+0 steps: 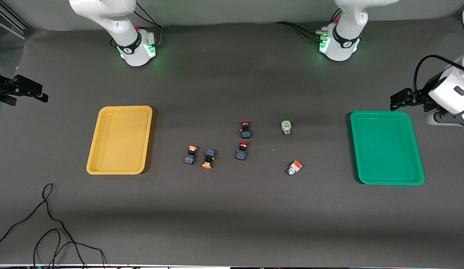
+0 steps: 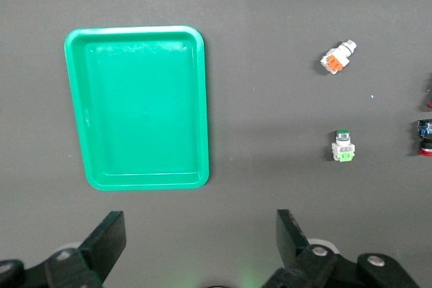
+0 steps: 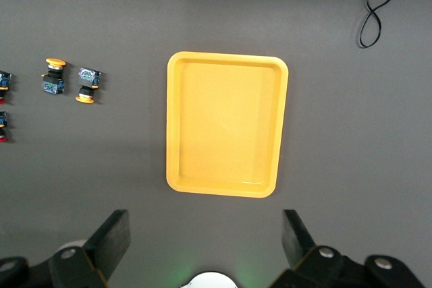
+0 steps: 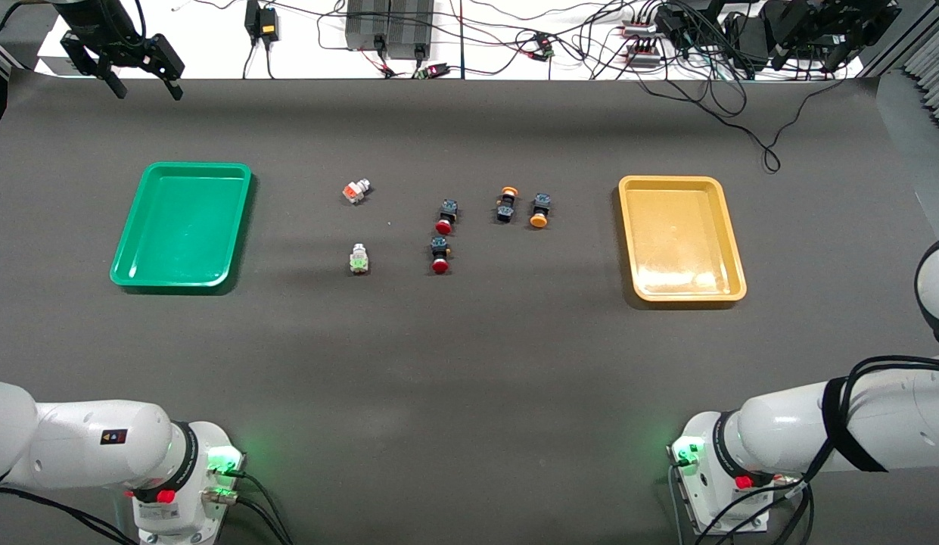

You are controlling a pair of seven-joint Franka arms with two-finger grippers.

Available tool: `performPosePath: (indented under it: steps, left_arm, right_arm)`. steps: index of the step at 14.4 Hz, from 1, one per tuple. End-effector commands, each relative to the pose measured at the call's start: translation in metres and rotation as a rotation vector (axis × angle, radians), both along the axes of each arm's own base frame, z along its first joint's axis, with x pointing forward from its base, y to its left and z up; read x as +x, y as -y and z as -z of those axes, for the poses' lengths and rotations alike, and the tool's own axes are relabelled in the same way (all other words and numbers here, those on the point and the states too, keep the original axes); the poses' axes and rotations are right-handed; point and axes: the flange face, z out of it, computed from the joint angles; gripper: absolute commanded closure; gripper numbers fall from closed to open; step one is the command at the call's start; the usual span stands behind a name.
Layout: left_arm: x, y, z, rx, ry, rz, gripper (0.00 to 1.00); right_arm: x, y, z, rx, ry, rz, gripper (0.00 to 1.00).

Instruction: Place green and yellow buttons in trays

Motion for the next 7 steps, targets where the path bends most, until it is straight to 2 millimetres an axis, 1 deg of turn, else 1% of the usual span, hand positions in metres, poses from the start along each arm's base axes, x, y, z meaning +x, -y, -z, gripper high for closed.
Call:
performPosePath:
  steps: [1, 5, 7]
  left_arm:
    - [-0.0035, -0.0002, -0.0081, 0.008, 0.009, -0.016, 0.01]
    - [-0.0043, 0.0006, -0.0086, 0.009, 0.007, -0.014, 0.01]
    - [-0.0048, 0.0006, -0.0088, 0.009, 0.007, -0.014, 0.01]
  right_arm:
    - [0.0029, -0.0002, -0.002, -0.004, -0.001, -0.015, 0.0]
    - [0.0055, -0.0037, -0.0027, -0.011, 0.001, -0.022, 0.0]
    - [0.0053, -0.0006, -0.0027, -0.009, 0.001, -0.014, 0.0]
